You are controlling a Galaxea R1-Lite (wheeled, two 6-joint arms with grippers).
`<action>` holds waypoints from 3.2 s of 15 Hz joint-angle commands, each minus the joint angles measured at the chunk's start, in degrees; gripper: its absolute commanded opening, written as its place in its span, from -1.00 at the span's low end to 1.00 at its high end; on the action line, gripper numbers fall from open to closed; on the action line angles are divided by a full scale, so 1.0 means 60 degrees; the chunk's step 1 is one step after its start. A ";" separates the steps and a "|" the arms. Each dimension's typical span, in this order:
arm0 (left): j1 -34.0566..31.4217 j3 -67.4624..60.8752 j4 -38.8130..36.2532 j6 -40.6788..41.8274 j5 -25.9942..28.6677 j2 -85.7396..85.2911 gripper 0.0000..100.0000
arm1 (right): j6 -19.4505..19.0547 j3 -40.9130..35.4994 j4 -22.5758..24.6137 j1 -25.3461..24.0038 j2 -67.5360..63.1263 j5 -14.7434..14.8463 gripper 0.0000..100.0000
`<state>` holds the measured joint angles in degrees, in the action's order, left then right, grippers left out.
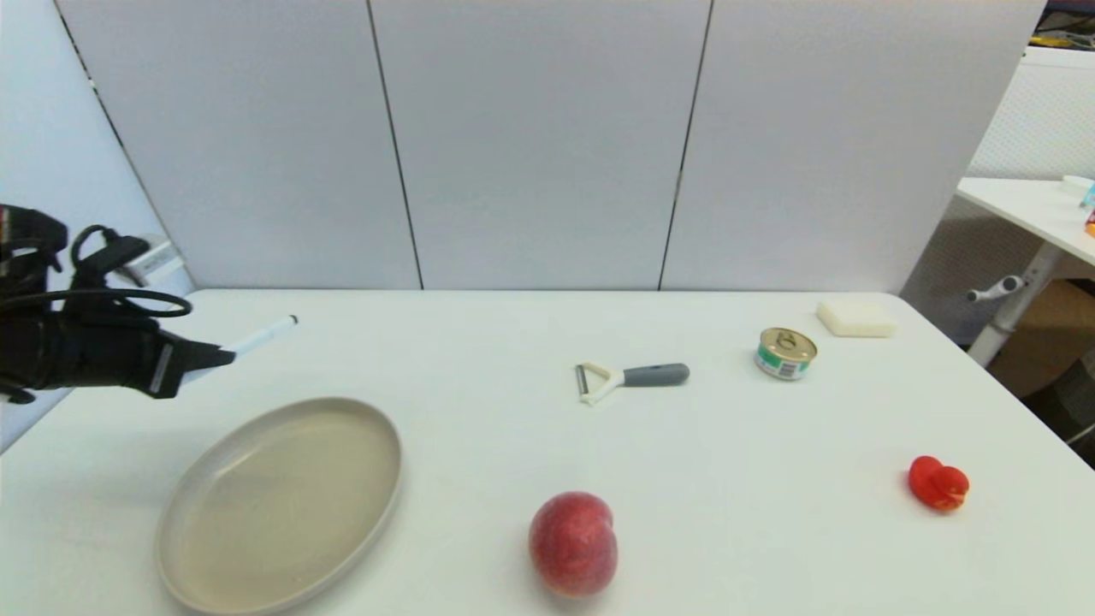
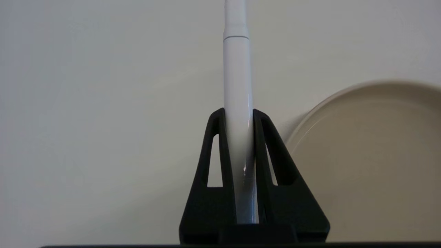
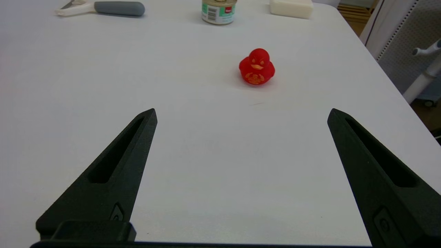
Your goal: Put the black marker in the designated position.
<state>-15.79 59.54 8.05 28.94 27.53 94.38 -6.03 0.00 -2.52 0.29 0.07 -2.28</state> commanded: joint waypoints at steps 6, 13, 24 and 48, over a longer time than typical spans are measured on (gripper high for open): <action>-0.2965 -0.3976 -0.1707 0.0011 0.0027 -0.1799 -1.00 | -0.0005 0.0000 -0.0004 -0.0005 -0.0012 -0.0001 1.00; -0.3038 -0.5338 -0.3421 -0.0019 0.0027 -0.1184 -1.00 | 0.0010 0.0000 -0.0004 -0.0005 0.0017 -0.0001 1.00; -0.3023 -0.5294 -0.3714 -0.0019 0.0041 -0.0671 1.00 | -0.0005 0.0000 -0.0004 -0.0005 0.0017 -0.0001 1.00; 0.3188 -0.2306 0.3434 -0.2201 -0.0457 -1.1350 1.00 | -0.0005 0.0000 -0.0004 -0.0005 -0.0012 -0.0001 1.00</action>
<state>0.27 56.20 30.78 16.94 29.32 41.67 -6.00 0.00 -2.54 0.24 0.07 -2.23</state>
